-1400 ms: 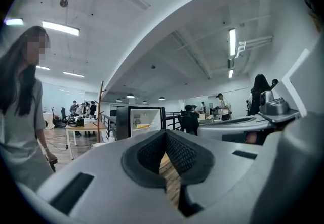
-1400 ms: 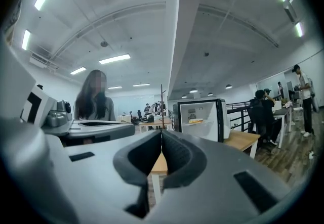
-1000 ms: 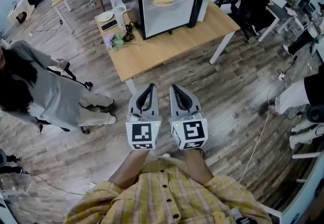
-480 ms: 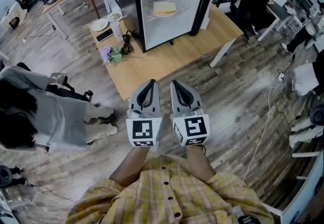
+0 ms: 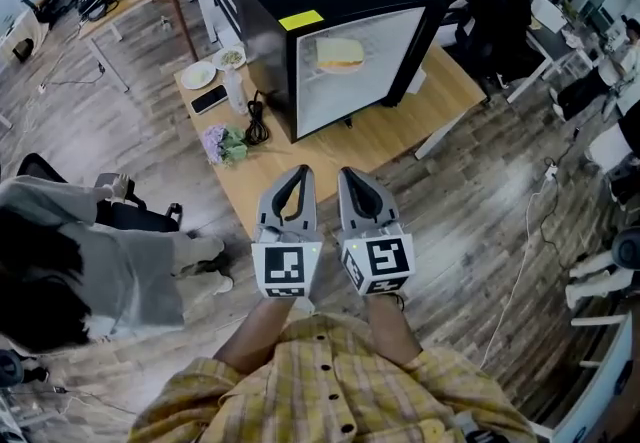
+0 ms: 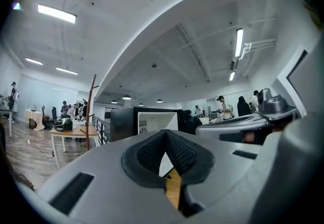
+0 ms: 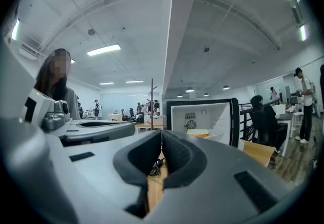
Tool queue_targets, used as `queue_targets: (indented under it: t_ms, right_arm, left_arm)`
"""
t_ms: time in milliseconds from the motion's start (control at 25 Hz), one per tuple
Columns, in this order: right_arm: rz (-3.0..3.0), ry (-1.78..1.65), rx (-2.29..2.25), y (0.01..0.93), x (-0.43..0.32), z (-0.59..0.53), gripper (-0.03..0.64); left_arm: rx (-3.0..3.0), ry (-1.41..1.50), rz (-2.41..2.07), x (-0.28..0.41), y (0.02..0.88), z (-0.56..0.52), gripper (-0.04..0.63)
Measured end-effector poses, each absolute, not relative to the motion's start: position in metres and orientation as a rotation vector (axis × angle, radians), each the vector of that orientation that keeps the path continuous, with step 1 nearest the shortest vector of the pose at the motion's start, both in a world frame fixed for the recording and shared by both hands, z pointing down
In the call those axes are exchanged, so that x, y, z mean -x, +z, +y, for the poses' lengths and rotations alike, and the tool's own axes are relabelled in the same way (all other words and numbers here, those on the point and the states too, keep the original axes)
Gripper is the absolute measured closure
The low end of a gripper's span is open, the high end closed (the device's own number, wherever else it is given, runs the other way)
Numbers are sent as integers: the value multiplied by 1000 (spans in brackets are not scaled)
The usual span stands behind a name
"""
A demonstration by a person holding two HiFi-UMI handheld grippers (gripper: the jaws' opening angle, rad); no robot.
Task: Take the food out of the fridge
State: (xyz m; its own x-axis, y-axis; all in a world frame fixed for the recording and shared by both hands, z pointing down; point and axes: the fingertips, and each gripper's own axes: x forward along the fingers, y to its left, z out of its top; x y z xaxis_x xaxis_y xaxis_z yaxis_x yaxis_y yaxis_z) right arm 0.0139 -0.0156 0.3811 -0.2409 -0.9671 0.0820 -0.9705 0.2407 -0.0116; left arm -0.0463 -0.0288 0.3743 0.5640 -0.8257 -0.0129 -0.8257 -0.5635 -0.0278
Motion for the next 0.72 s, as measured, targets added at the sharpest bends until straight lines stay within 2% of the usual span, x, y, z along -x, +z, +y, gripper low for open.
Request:
queue_targets:
  t_ms: [720]
  right_arm:
    - [-2369,197,-1922,403,-15,-73,607]
  left_arm:
    - [2827,-23,1449,50,395,-94,588]
